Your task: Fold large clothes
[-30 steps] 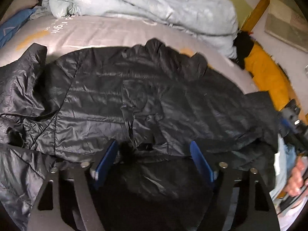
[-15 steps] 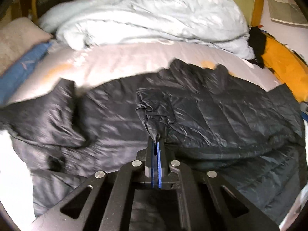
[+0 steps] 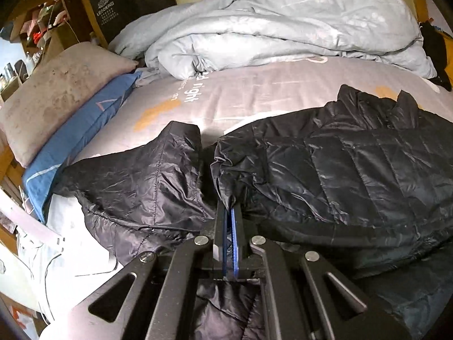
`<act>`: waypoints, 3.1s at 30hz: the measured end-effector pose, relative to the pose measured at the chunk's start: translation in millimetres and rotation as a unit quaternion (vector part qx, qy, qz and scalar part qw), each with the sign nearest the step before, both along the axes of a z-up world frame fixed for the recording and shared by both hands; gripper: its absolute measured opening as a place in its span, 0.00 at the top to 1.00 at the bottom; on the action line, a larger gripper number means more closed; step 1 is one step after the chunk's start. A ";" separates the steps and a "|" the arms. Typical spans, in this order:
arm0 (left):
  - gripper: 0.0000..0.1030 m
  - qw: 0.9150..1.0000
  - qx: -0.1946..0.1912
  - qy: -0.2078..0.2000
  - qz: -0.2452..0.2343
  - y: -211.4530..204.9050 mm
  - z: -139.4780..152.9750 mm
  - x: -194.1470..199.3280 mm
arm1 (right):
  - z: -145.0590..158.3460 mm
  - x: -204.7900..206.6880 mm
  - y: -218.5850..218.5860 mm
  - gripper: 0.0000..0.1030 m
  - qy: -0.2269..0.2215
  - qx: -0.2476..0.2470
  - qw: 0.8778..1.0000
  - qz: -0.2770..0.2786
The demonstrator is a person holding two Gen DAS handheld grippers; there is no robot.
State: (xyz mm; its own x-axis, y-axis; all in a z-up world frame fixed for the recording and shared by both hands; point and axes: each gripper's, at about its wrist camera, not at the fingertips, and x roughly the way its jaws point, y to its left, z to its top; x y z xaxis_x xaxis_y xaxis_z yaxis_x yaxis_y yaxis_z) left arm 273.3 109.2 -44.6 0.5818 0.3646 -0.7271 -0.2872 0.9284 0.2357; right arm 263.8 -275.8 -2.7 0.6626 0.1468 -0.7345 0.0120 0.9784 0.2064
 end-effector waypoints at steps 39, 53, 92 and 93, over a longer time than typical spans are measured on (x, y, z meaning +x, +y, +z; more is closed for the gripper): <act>0.33 0.956 -0.270 -0.063 0.093 147.5 41.0 -43.7 | -24.1 4.1 72.1 0.35 0.010 -0.052 0.991 0.120; 0.34 0.958 -0.275 -0.027 0.070 172.1 13.2 -42.5 | -17.7 6.4 40.2 0.35 0.006 -0.038 0.995 0.088; 0.99 0.966 -0.187 -0.099 -0.151 24.5 50.9 -43.4 | -8.8 4.8 32.1 0.35 -0.008 -0.044 0.996 0.072; 0.99 0.966 -0.180 -0.083 -0.167 11.3 44.9 -41.8 | -9.5 5.3 32.1 0.35 -0.007 -0.044 0.996 0.072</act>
State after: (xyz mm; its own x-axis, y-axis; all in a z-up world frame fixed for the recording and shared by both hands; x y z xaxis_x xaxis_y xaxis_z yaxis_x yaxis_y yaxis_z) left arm 231.5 120.5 0.2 0.7427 -0.1216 -0.6585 0.0357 0.9892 -0.1423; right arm 269.2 -243.8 -12.2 0.6496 0.1759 -0.7397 -0.1315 0.9842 0.1186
